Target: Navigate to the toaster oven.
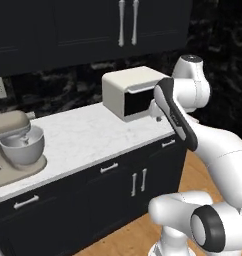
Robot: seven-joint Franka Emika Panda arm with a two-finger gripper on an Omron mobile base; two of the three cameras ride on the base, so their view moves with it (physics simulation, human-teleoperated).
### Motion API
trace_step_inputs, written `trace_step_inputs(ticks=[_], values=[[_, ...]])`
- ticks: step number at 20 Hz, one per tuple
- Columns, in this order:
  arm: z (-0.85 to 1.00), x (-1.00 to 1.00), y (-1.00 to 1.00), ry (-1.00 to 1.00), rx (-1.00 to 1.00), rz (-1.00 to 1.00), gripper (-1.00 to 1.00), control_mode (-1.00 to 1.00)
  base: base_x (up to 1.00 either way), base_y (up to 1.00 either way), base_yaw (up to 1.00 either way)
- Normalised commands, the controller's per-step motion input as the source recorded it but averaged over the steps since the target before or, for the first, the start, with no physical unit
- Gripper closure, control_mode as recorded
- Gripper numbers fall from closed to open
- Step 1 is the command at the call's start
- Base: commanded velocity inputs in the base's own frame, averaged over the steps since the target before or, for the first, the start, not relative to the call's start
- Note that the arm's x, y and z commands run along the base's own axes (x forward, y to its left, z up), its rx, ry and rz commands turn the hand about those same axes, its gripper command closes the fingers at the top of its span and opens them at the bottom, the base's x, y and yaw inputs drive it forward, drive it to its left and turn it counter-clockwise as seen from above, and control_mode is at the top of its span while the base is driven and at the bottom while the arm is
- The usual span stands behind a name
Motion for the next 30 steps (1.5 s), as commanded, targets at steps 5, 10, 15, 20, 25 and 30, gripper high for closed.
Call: trace_step_inputs(ticks=[5, 10, 15, 20, 25, 30], values=[[0.0, 0.0, 0.0, 0.0, 0.0, 0.0, -1.0, 1.0, 0.42, -0.33, 0.28], [0.0, 0.0, 0.0, 0.0, 0.0, 0.0, -1.0, 1.0, 0.45, -0.36, 0.32], [0.0, 0.0, 0.0, 0.0, 0.0, 0.0, -1.0, 1.0, 0.59, -0.58, 0.28], [0.0, 0.0, 0.0, 0.0, 0.0, 0.0, -1.0, 1.0, 0.65, -0.59, 0.31], [0.0, 0.0, 0.0, 0.0, 0.0, 0.0, -1.0, 1.0, 0.59, -0.34, 0.24], [0.0, 0.0, 0.0, 0.0, 0.0, 0.0, -1.0, 1.0, 0.55, -0.31, 0.2]])
